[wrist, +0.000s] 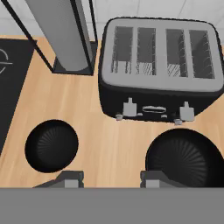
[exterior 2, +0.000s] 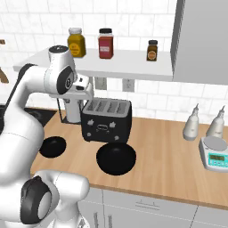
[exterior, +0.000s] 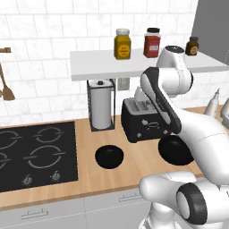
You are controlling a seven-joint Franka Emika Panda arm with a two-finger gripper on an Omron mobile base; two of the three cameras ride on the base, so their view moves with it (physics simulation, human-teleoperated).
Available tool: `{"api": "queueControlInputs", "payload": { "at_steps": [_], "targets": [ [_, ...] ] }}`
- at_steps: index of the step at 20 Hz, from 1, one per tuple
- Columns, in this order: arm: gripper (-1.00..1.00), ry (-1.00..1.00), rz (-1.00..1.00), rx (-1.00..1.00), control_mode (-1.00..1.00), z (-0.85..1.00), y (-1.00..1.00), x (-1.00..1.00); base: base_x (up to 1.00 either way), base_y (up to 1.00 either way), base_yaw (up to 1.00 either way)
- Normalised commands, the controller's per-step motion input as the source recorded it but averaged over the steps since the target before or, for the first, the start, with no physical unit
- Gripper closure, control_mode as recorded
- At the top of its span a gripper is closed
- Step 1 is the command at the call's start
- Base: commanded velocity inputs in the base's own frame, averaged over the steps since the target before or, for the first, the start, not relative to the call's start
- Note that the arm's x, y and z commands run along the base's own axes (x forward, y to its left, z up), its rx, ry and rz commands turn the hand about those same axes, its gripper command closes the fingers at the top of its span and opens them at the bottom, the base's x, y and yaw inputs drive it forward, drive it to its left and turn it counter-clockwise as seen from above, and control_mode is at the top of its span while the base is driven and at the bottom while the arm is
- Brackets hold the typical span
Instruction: Pick up the bowls on the counter and stack them on top of one another in the open cabinet. Place the smaller bowl on top of the larger bowl.
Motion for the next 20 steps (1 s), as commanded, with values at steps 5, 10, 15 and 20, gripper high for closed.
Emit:
{"api": "queueControlInputs", "payload": {
  "at_steps": [5, 10, 15, 20],
  "targets": [
    [-1.00, -0.04, 0.00, 0.00, -1.00, -0.01, 0.02, -0.31, 0.00, 0.00, 0.00],
    [-1.00, 0.00, 0.00, 0.00, -1.00, -0.13, 0.04, -0.47, 0.00, 0.00, 0.00],
    [-1.00, 0.00, 0.00, 0.02, -1.00, -0.43, 0.02, -0.16, 0.00, 0.00, 0.00],
    [-1.00, 0.04, 0.00, 0.05, -1.00, -0.58, 0.20, 0.00, 0.00, 0.00, 0.00]
  ]
}}
